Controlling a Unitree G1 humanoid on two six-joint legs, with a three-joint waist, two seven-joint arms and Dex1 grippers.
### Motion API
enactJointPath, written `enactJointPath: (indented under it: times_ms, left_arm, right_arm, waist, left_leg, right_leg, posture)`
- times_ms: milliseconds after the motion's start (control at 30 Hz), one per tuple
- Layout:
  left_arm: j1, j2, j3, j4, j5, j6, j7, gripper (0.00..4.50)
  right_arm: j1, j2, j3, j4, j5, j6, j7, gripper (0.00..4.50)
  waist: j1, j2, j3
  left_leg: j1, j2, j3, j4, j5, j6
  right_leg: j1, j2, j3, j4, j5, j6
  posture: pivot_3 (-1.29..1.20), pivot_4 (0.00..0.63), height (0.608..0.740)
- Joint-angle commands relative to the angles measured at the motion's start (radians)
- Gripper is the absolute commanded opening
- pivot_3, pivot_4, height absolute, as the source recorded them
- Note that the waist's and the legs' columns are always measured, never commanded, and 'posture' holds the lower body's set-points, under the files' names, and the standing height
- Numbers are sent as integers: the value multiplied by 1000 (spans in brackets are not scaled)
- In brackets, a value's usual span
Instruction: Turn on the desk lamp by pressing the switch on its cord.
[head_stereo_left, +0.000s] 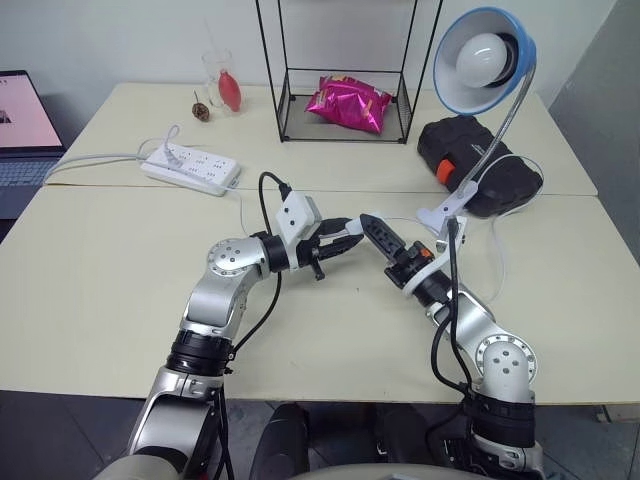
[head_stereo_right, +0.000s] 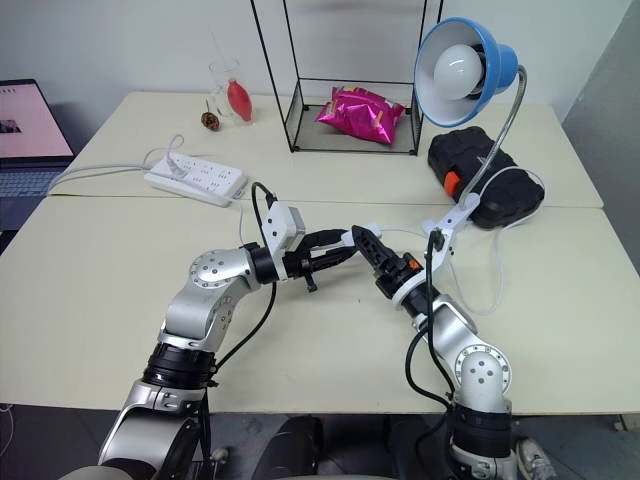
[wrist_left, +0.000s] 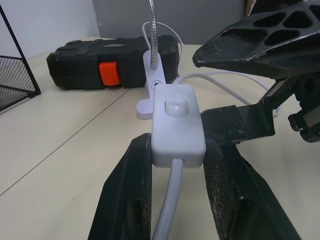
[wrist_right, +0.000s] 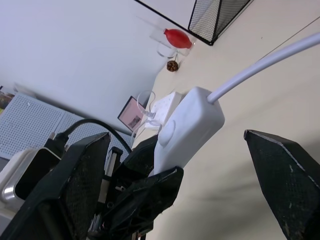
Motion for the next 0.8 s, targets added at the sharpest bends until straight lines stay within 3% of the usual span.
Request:
enactJointPath:
  times_ms: [33,333,433,667,800]
  left_arm:
    - [5,4,-3,-65,-19,1,8,1085]
    - [17,13,-12,-85,-24,7,8,1085]
    - [18,12,-12,-88,-24,7,10,1085]
    - [16,11,-14,-89,-22,2,13,1085]
    - [10,9,-15,-84,-20,0,16,1085]
  right_arm:
    - [-12,38,10,8,14,-31,8,4500]
    - [-22,37,31,36,22,-44,18,4500]
    - [-27,37,31,42,26,-48,17,4033]
    - [-25,36,39,41,40,-42,20,2246]
    - [-24,33,43,41,43,-40,22,1503]
  waist:
    - [-1,0,0]
    - [-3,0,0]
    - [-3,0,0]
    - [-3,0,0]
    - [-3,0,0]
  left_leg:
    - [0,0,0,0,0,0]
    - [0,0,0,0,0,0]
    - [0,0,0,0,0,0]
    - [0,0,0,0,0,0]
    - [0,0,0,0,0,0]
  right_leg:
    - [0,0,0,0,0,0]
    - [0,0,0,0,0,0]
    - [0,0,0,0,0,0]
    - [0,0,0,0,0,1]
    - [0,0,0,-1,0,1]
  posture:
    - [0,150,740]
    - [0,150,740]
    - [0,150,740]
    - [0,150,740]
    - [0,150,740]
